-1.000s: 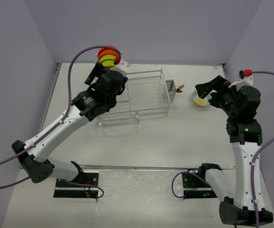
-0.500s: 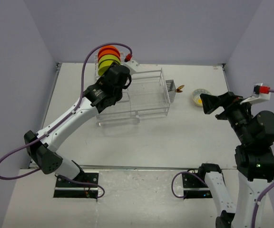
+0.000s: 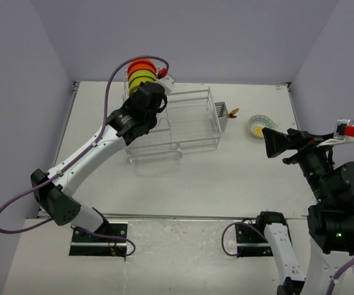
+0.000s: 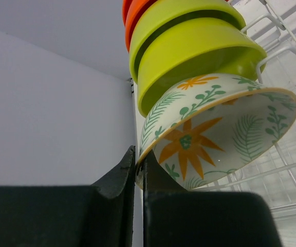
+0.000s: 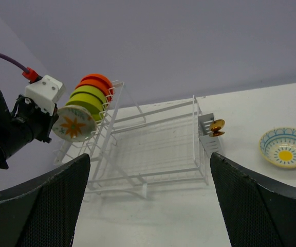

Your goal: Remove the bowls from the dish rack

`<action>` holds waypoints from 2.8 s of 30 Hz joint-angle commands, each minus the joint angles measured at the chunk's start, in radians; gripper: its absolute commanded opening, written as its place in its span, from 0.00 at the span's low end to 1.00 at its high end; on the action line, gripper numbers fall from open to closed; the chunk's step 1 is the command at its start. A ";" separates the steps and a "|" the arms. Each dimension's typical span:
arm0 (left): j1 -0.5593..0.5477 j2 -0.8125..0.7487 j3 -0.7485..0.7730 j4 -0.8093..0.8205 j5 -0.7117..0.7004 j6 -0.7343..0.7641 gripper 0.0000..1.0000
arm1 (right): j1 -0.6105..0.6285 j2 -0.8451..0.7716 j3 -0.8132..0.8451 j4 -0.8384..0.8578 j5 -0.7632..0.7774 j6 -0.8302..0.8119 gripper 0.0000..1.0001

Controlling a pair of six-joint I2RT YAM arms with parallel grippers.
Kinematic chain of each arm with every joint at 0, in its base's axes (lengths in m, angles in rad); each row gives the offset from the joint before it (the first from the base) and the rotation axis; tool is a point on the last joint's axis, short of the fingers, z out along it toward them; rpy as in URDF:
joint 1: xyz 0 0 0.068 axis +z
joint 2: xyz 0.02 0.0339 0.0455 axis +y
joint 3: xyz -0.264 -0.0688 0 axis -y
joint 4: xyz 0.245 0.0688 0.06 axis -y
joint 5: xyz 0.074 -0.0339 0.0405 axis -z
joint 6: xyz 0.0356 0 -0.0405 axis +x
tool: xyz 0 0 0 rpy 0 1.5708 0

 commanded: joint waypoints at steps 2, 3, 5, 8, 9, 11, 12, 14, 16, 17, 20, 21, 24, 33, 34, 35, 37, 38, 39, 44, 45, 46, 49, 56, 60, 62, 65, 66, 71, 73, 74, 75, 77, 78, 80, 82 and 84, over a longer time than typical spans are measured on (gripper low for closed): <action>-0.014 -0.001 -0.014 0.101 0.032 -0.008 0.00 | 0.002 0.011 0.021 -0.002 0.002 -0.021 0.99; -0.012 -0.004 -0.014 0.105 0.027 -0.008 0.00 | 0.002 0.010 0.022 0.001 0.002 -0.021 0.99; -0.012 -0.015 -0.016 0.110 0.021 -0.012 0.00 | 0.002 0.007 0.024 0.004 -0.002 -0.021 0.99; -0.018 -0.031 -0.013 0.114 0.003 -0.022 0.00 | 0.002 0.007 0.028 0.006 -0.004 -0.018 0.99; -0.022 -0.038 -0.014 0.116 0.001 -0.022 0.00 | 0.001 0.007 0.030 0.006 -0.004 -0.017 0.99; -0.025 -0.060 -0.013 0.117 0.004 -0.032 0.00 | 0.002 0.005 0.030 0.010 -0.004 -0.012 0.99; -0.031 -0.076 -0.013 0.117 0.004 -0.037 0.00 | 0.002 0.005 0.030 0.015 -0.007 -0.012 0.99; -0.040 -0.096 -0.013 0.111 0.024 -0.057 0.00 | 0.002 0.008 0.028 0.021 -0.010 -0.003 0.99; -0.042 -0.124 -0.011 0.104 0.079 -0.092 0.00 | 0.001 0.013 0.022 0.029 -0.025 0.003 0.99; -0.042 -0.132 -0.010 0.088 0.104 -0.104 0.00 | 0.002 0.016 0.013 0.038 -0.033 0.014 0.99; -0.042 -0.149 -0.013 0.061 0.160 -0.144 0.00 | 0.002 0.027 -0.001 0.053 -0.062 0.028 0.99; -0.042 -0.155 -0.016 0.058 0.171 -0.149 0.00 | 0.002 0.030 -0.004 0.056 -0.067 0.034 0.99; -0.042 -0.153 -0.007 0.038 0.205 -0.187 0.00 | 0.002 0.040 -0.033 0.092 -0.097 0.052 0.99; -0.043 -0.141 0.134 -0.054 0.550 -0.538 0.00 | 0.183 0.282 0.010 0.181 -0.155 0.125 0.99; -0.046 -0.133 0.153 -0.060 0.590 -0.578 0.00 | 0.279 0.307 0.036 0.141 -0.087 0.105 0.99; -0.054 -0.117 0.165 -0.067 0.633 -0.612 0.00 | 0.322 0.333 0.060 0.124 0.014 0.085 0.99; -0.087 -0.100 0.184 -0.062 0.668 -0.698 0.00 | 0.431 0.401 0.117 0.084 0.099 0.030 0.99; -0.097 -0.084 0.188 -0.056 0.685 -0.744 0.00 | 0.468 0.422 0.129 0.076 0.189 0.008 0.98; -0.103 -0.078 0.191 -0.048 0.699 -0.761 0.00 | 0.500 0.438 0.140 0.067 0.230 -0.012 0.97; -0.111 -0.083 0.144 0.038 0.800 -0.862 0.00 | 0.665 0.530 0.188 0.030 0.476 -0.151 0.78; -0.111 -0.087 0.129 0.065 0.811 -0.884 0.00 | 0.669 0.539 0.192 0.021 0.520 -0.170 0.72; -0.111 -0.095 0.122 0.074 0.817 -0.894 0.00 | 0.678 0.551 0.192 0.009 0.536 -0.176 0.66; -0.112 -0.100 0.107 0.101 0.823 -0.916 0.00 | 0.692 0.545 0.165 0.020 0.547 -0.184 0.40; -0.112 -0.097 0.107 0.124 0.839 -0.933 0.00 | 0.714 0.568 0.127 0.036 0.512 -0.179 0.31; -0.112 -0.097 0.118 0.119 0.836 -0.921 0.00 | 0.717 0.568 0.105 0.056 0.553 -0.152 0.00; -0.112 -0.090 0.136 0.076 0.807 -0.893 0.03 | 0.711 0.563 0.100 0.056 0.617 -0.139 0.00; -0.112 -0.092 0.232 -0.041 0.668 -0.815 0.99 | 0.586 0.551 0.102 0.043 0.568 -0.089 0.00; -0.112 -0.101 0.243 -0.071 0.618 -0.797 1.00 | 0.460 0.525 0.078 0.041 0.527 -0.040 0.00; -0.111 -0.343 0.074 -0.067 0.315 -0.688 1.00 | 0.093 0.416 -0.091 0.131 0.424 0.123 0.00; -0.111 -0.457 0.006 -0.045 0.241 -0.674 1.00 | -0.074 0.472 -0.130 0.156 0.378 0.158 0.00; -0.111 -0.486 -0.023 -0.042 0.222 -0.672 1.00 | -0.105 0.505 -0.133 0.161 0.387 0.175 0.00; -0.111 -0.515 -0.077 -0.044 0.208 -0.672 1.00 | -0.130 0.539 -0.131 0.184 0.403 0.198 0.00; -0.111 -0.581 -0.150 -0.024 0.172 -0.661 1.00 | -0.141 0.661 -0.111 0.190 0.423 0.218 0.00; -0.111 -0.600 -0.167 -0.016 0.162 -0.655 1.00 | -0.148 0.700 -0.081 0.190 0.423 0.241 0.00; -0.111 -0.630 -0.183 -0.025 0.154 -0.643 1.00 | -0.160 0.810 -0.036 0.207 0.363 0.252 0.00; -0.111 -0.640 -0.168 -0.060 0.161 -0.631 1.00 | -0.168 0.916 -0.001 0.207 0.346 0.252 0.00; -0.111 -0.643 -0.158 -0.080 0.161 -0.622 1.00 | -0.168 0.980 0.042 0.193 0.332 0.249 0.00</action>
